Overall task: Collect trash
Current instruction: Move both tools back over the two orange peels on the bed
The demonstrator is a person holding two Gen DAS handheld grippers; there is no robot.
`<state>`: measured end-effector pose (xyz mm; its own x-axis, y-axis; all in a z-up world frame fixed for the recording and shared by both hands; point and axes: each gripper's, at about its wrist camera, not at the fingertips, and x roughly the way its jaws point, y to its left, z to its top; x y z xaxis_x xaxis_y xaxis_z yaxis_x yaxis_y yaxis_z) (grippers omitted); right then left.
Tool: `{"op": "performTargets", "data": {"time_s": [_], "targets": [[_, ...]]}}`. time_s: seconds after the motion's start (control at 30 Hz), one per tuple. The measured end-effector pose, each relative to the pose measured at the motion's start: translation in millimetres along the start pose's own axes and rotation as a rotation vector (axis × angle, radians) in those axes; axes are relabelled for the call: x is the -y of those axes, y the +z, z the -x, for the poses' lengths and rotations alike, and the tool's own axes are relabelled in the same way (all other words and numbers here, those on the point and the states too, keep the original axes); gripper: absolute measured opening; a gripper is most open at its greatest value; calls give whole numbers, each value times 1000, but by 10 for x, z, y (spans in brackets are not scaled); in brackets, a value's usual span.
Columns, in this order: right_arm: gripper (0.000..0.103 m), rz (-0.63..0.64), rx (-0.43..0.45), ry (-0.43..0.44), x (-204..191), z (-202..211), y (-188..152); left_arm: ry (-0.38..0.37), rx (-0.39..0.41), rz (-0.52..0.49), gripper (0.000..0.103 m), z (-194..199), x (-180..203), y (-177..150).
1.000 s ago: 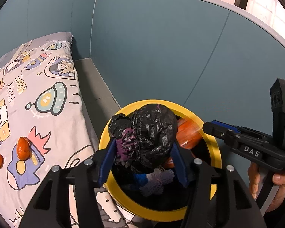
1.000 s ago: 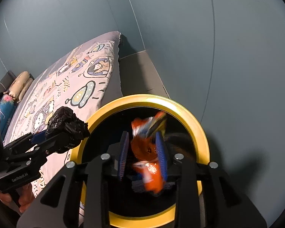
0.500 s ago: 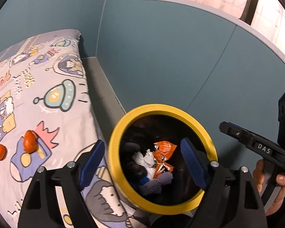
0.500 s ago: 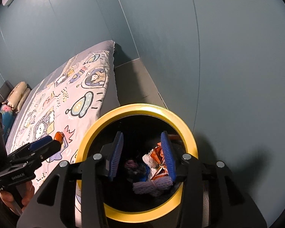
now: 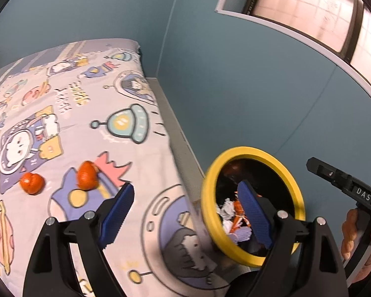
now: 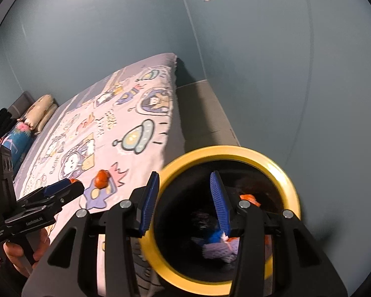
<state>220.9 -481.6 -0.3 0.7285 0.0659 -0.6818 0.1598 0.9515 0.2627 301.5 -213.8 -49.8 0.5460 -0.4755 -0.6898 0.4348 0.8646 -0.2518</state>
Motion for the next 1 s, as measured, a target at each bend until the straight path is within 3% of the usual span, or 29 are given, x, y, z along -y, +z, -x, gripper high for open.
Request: {"op": "performTargets", "data": {"time_s": [0.43, 1.0], "targets": [[45, 87, -62, 116, -801, -369, 118, 107, 34, 98, 87, 346, -779, 12], [51, 163, -139, 179, -1611, -828, 109, 238, 57, 198, 87, 643, -1643, -117]]}}
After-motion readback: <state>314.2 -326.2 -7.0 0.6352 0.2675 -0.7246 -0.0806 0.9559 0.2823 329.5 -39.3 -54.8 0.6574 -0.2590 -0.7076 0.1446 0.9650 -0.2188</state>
